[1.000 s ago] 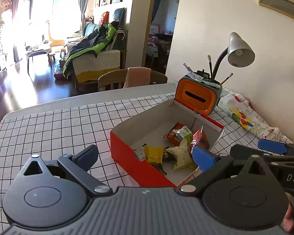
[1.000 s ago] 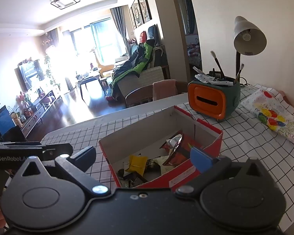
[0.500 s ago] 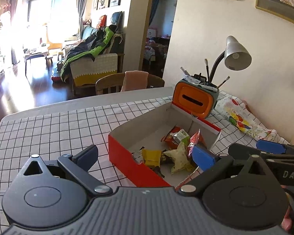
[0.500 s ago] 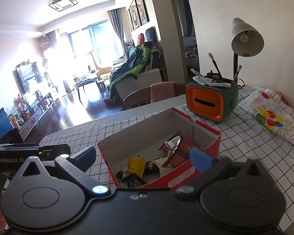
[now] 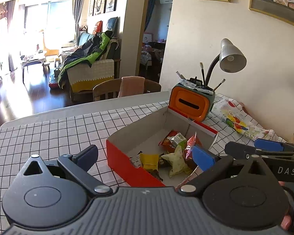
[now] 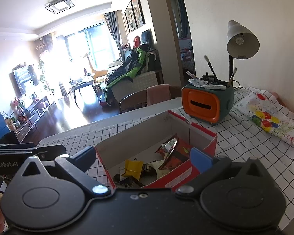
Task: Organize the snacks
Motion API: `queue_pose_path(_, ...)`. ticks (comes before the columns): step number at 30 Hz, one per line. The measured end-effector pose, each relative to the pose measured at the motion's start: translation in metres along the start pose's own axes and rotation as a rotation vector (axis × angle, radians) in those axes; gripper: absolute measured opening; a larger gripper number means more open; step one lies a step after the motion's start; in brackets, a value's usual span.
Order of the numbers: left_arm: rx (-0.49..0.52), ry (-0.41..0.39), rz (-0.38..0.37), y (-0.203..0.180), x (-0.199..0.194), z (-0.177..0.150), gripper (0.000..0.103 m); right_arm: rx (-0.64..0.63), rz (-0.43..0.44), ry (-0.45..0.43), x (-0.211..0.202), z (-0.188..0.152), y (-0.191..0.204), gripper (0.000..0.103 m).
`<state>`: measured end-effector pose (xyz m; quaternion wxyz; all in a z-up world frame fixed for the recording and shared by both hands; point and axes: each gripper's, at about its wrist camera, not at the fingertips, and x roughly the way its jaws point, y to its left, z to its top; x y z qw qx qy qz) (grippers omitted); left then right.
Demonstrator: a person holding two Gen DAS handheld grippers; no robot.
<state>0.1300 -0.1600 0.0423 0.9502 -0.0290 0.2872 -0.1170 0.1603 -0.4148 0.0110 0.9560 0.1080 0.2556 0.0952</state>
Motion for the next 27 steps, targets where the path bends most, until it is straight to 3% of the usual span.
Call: queue_pose_path(27,0.001,0.059,-0.08,0.007,0.0,-0.011,0.103,0.032,-0.054,0.008,-0.012,-0.007,0.007,0.103)
